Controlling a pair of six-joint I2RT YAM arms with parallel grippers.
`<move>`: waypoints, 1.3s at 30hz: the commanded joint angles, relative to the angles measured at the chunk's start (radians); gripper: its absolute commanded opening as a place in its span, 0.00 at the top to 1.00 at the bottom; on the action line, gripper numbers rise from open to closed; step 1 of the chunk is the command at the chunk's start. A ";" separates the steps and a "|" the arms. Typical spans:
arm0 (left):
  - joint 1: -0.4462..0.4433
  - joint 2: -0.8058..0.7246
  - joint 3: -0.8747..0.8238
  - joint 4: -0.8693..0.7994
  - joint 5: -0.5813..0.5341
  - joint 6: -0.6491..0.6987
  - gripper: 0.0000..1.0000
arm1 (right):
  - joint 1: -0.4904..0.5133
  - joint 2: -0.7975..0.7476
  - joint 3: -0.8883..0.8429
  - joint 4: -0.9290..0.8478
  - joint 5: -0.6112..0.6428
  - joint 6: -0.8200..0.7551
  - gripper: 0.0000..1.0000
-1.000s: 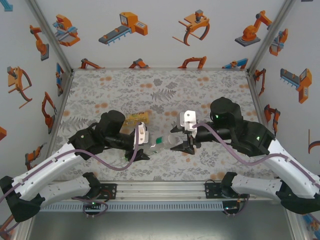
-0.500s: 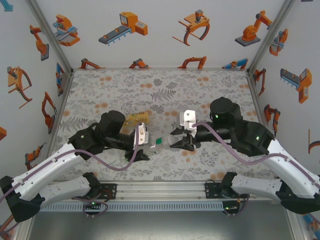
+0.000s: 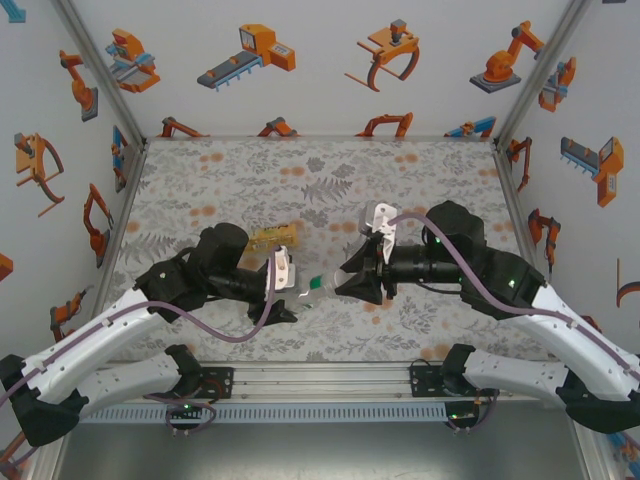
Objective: Screw on the bottle caps
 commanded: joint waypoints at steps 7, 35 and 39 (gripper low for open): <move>0.002 -0.013 -0.004 0.075 -0.008 -0.001 0.89 | 0.006 0.012 0.018 -0.020 0.019 0.020 0.74; 0.002 0.012 -0.002 0.088 -0.004 0.003 0.85 | 0.007 0.036 0.002 0.024 0.030 0.099 0.58; 0.003 0.007 -0.004 0.090 -0.013 -0.002 0.61 | 0.007 0.035 0.002 0.019 0.040 0.090 0.71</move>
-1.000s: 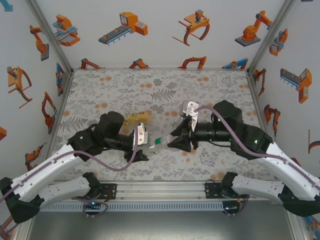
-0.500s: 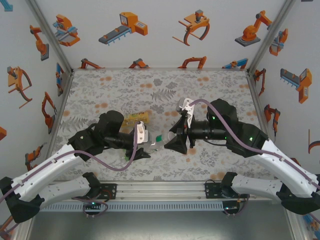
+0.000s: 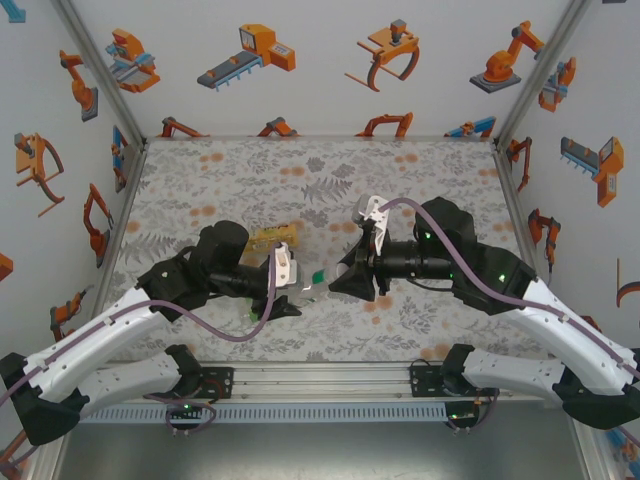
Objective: Screw on the bottle caps
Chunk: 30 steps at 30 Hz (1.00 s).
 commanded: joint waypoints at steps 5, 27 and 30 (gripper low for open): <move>0.002 -0.021 -0.008 0.031 -0.030 -0.011 0.30 | 0.007 -0.005 -0.010 -0.010 0.046 -0.029 0.76; 0.002 -0.184 -0.071 -0.011 -0.455 -0.239 0.11 | -0.357 0.377 0.248 -0.400 0.314 0.039 0.85; 0.002 -0.174 -0.078 -0.001 -0.505 -0.299 0.11 | -0.435 0.462 0.329 -0.428 0.368 0.045 0.86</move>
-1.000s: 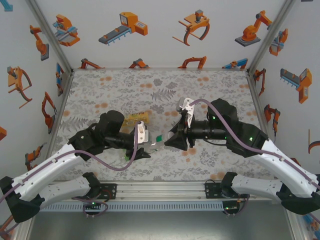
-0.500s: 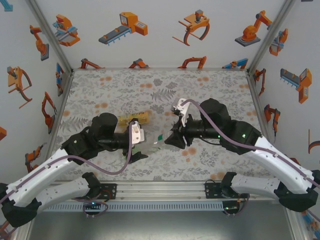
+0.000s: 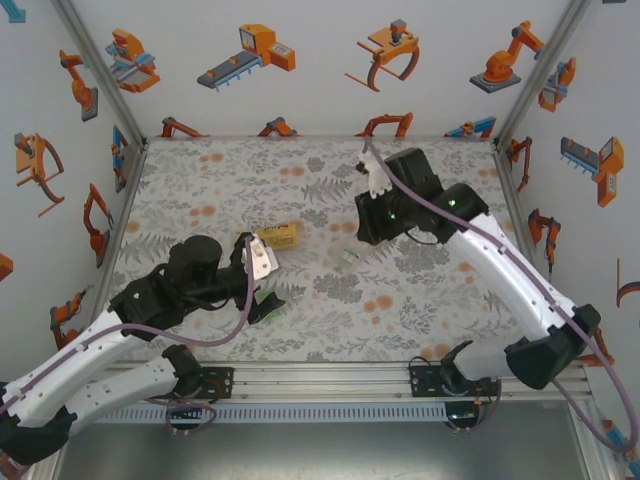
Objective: Screw on the bottle caps
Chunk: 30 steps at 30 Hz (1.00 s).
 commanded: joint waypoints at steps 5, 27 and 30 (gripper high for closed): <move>0.003 0.015 -0.051 0.065 -0.159 -0.243 0.13 | -0.148 0.223 0.254 -0.085 0.182 0.066 0.88; 0.006 -0.001 -0.081 0.024 -0.157 -0.421 0.13 | -0.322 0.896 1.060 -0.351 0.250 0.067 0.85; 0.006 0.000 -0.080 0.012 -0.165 -0.418 0.13 | -0.323 0.904 1.048 -0.350 0.245 0.067 0.79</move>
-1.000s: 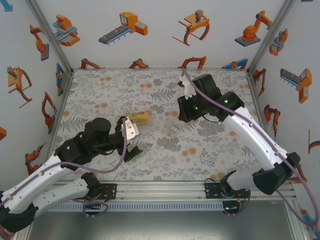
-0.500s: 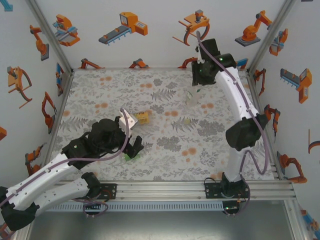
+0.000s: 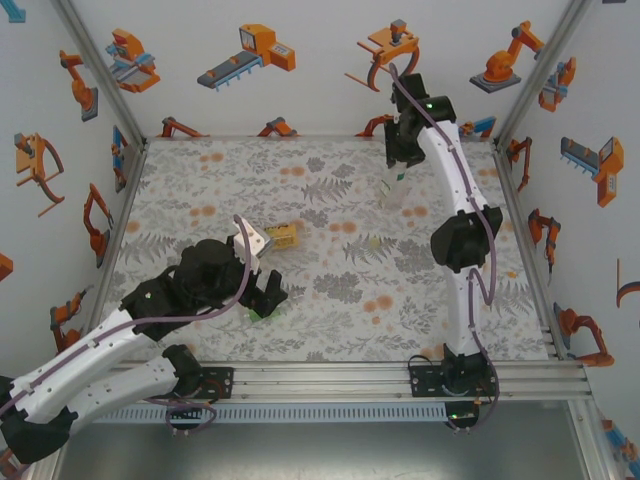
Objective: Screw on the bottle caps
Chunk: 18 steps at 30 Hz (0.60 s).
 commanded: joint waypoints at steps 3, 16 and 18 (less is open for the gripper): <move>0.007 -0.012 -0.009 -0.016 0.004 -0.018 0.13 | -0.004 0.000 0.001 -0.030 0.010 -0.006 0.66; 0.007 -0.013 -0.002 -0.029 -0.011 -0.003 0.13 | -0.004 -0.062 -0.004 -0.028 0.014 -0.007 0.41; 0.007 -0.012 0.003 -0.038 -0.017 0.004 0.13 | -0.003 -0.083 -0.005 -0.037 0.015 -0.007 0.41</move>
